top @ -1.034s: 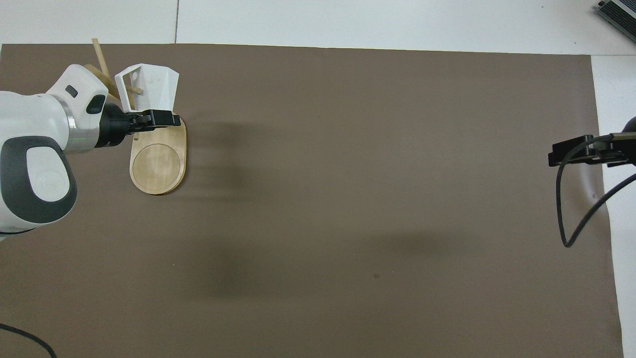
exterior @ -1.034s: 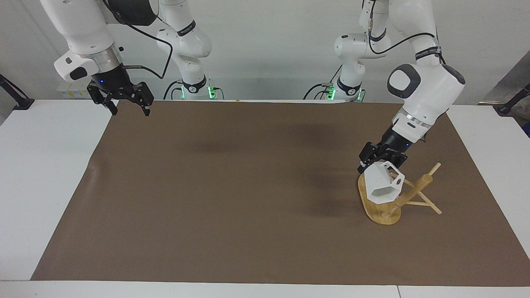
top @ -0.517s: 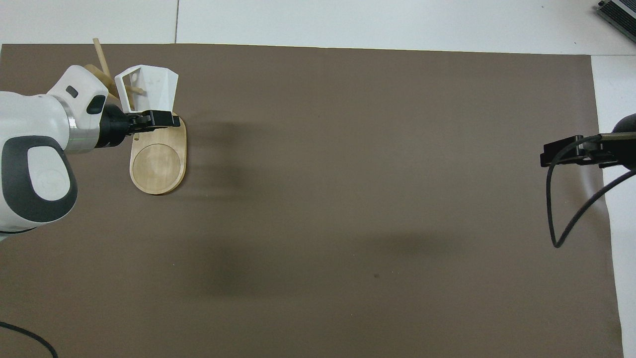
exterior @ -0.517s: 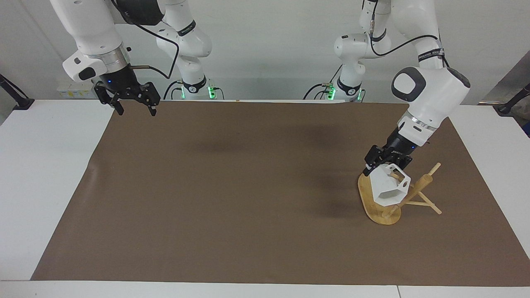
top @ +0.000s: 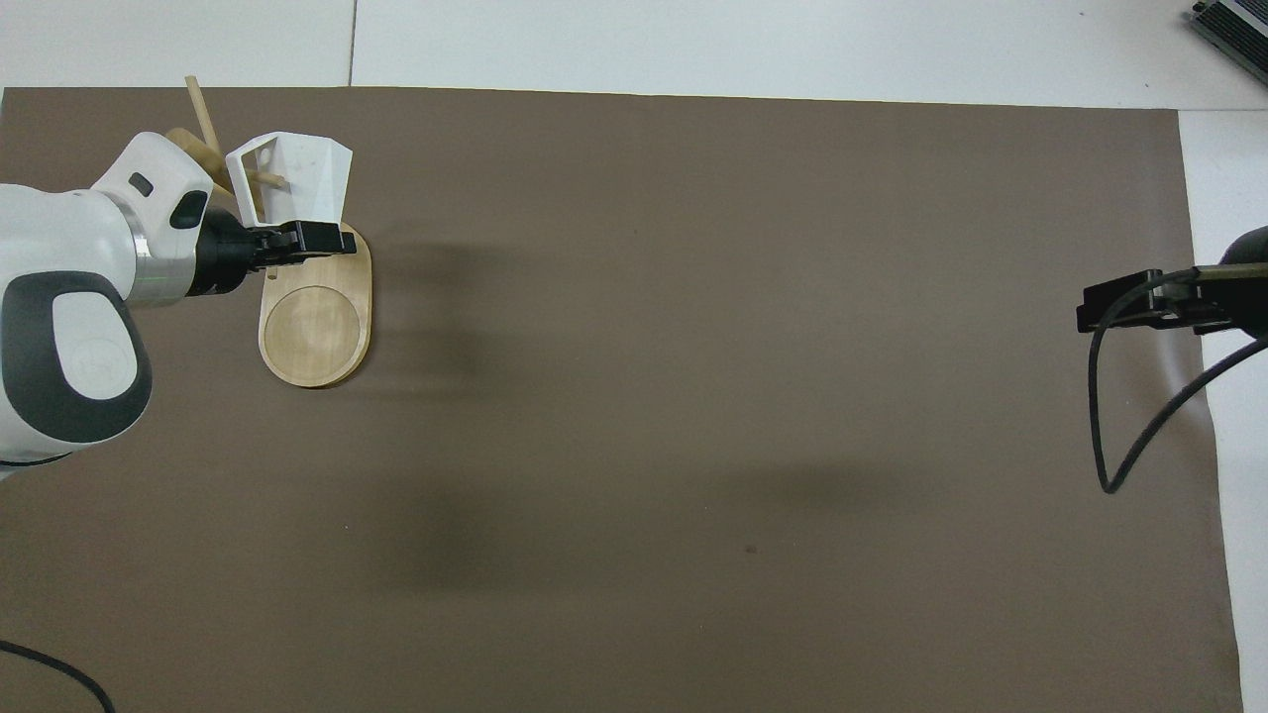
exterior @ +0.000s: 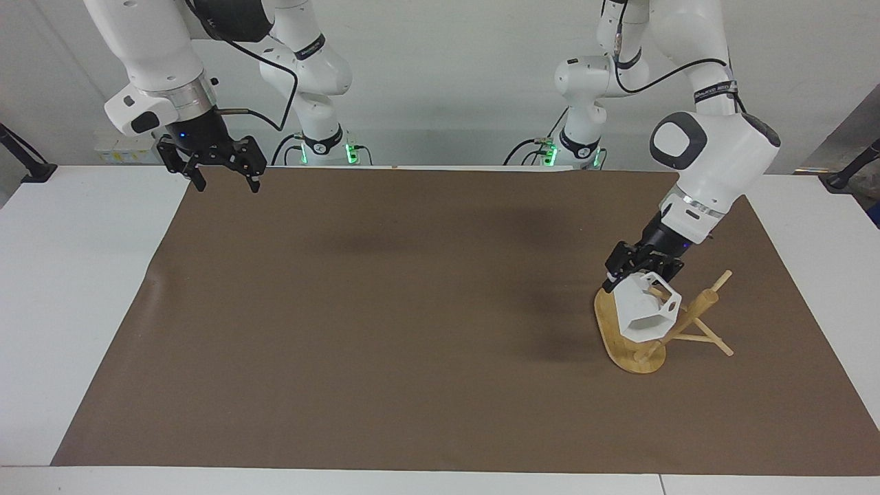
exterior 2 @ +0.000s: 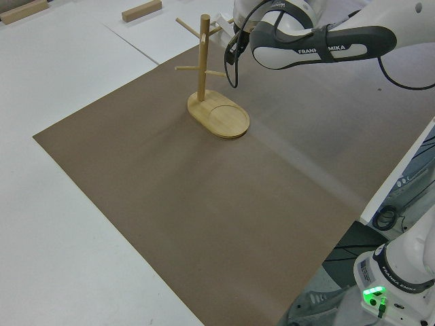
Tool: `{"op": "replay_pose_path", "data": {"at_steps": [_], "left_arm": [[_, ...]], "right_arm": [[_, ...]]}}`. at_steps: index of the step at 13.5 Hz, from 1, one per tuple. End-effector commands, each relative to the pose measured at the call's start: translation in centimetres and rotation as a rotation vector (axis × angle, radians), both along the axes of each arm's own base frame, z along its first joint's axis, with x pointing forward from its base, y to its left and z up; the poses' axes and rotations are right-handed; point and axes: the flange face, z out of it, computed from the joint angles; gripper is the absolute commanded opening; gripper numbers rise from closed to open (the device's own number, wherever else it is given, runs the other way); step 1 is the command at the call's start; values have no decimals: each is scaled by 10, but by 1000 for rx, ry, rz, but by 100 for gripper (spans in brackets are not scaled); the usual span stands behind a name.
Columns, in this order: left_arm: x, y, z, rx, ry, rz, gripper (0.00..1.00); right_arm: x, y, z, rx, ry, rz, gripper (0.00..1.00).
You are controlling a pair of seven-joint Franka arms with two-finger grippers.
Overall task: Hang cup on rack
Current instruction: 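Lower the cup handle onto a rack peg with the left gripper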
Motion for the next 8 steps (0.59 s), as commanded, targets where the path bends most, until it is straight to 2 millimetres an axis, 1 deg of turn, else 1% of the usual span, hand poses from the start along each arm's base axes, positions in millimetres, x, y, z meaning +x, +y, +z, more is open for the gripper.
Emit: {"op": "replay_pose_path", "data": {"at_steps": [1, 3, 6, 7, 8], "left_arm": [[-4, 4, -1, -6, 7, 17, 0], [-6, 9, -2, -5, 28, 15, 0], [-8, 10, -1, -1, 39, 10, 0], [-10, 10, -2, -3, 61, 5, 10], [-11, 12, -3, -5, 73, 7, 28]], "right_arm": [[-6, 0, 0, -3, -3, -11, 100], [-6, 0, 0, -3, -2, -13, 100], [-6, -5, 0, -3, 0, -20, 100], [-6, -5, 0, -3, 0, -19, 100], [-6, -4, 0, -3, 0, -17, 100]]}}
